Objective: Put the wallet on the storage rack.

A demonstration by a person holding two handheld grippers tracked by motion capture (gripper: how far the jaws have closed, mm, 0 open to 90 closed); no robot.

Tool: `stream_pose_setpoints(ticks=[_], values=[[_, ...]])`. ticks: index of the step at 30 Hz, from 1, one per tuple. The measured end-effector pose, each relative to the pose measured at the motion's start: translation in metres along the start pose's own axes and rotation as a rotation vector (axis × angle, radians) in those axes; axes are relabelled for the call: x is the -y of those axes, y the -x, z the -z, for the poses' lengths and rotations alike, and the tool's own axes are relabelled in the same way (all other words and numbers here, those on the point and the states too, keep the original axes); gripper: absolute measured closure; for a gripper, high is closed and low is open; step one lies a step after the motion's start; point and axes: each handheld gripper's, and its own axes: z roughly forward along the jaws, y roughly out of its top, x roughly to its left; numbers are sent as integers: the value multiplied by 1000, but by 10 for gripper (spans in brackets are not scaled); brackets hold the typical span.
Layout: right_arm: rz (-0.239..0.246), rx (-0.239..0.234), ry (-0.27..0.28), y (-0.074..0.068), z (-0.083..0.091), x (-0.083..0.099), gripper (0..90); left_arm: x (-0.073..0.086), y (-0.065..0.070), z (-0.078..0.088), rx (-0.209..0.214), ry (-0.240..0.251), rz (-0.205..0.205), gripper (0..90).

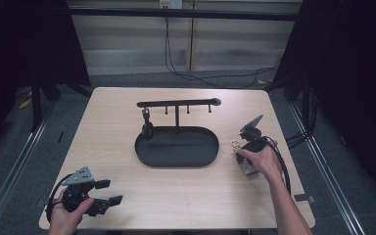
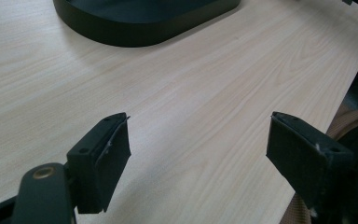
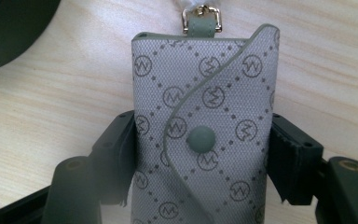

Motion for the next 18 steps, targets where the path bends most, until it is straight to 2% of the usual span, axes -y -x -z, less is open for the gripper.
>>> stream_pose_setpoints(ticks=[6,9,13,18], values=[[-1,-14,8,0,5,3,330,0,0,0,6,2,-2,210],[17,-12,13,-4,13,3,330,0,0,0,10,-1,1,210],[16,-21,36,-4,25,1,330,0,0,1,2,-1,-3,210],[14,-19,44,-3,31,0,331,0,-1,0,-2,-4,2,210]])
